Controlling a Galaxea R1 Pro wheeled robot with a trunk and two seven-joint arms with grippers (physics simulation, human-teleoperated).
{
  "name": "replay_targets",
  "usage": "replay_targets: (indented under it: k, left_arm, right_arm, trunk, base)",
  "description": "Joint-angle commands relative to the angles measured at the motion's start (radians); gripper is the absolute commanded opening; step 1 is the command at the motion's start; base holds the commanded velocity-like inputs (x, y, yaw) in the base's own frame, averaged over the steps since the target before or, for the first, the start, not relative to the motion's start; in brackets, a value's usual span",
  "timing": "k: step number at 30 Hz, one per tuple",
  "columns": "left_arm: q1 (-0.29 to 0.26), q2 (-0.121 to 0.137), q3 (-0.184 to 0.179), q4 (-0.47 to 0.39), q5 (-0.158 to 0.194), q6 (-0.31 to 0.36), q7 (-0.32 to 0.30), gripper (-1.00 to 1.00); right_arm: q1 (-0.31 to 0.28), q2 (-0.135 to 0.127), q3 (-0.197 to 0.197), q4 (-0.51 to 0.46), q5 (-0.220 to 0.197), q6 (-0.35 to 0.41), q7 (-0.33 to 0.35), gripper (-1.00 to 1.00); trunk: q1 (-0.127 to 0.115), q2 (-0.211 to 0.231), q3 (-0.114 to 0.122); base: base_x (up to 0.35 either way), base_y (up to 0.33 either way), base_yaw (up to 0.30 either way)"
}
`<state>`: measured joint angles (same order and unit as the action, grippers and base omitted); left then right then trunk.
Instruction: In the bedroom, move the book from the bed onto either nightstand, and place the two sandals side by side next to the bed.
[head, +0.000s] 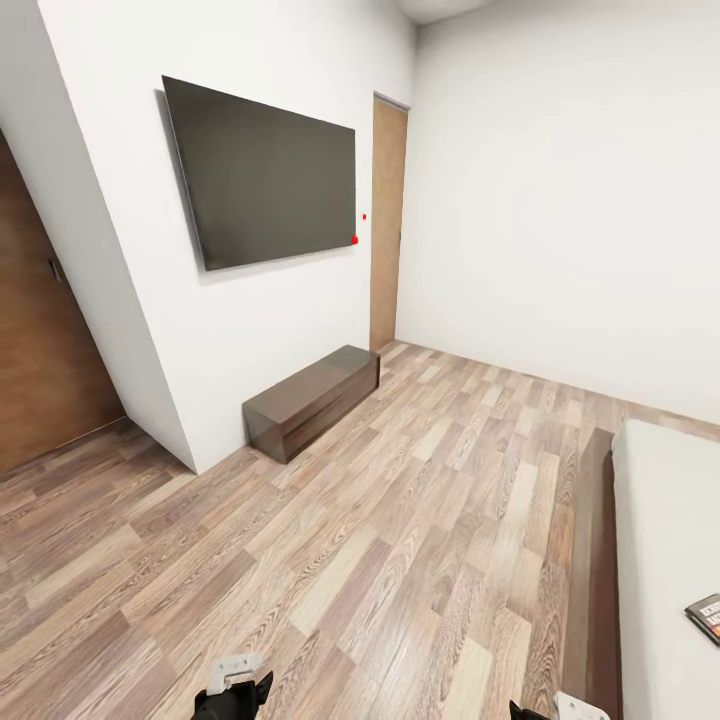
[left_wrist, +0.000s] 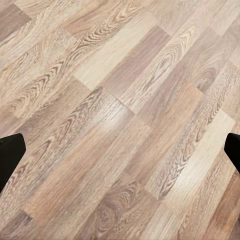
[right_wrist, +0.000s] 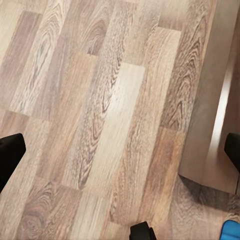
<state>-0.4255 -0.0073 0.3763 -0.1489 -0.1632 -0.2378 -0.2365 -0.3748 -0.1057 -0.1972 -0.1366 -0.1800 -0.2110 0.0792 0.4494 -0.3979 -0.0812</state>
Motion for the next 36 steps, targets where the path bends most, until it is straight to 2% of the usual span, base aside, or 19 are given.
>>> replay_targets:
  k: [1, 36]
  left_arm:
    - [-0.001, 0.0, 0.009, 0.0, -0.01, -0.003, -0.003, 1.0]
    - [-0.001, 0.001, 0.009, -0.001, -0.01, -0.004, -0.003, 1.0]
  right_arm:
    - [-0.001, 0.0, -0.004, 0.002, -0.01, -0.004, 0.008, 1.0]
    - [-0.001, 0.0, -0.004, 0.002, -0.01, -0.004, 0.009, 1.0]
  trunk:
    - [0.001, -0.002, -0.002]
    - [0.001, -0.002, -0.002]
  base:
    - [0.0, 0.0, 0.0]
    - [0.0, 0.0, 0.0]
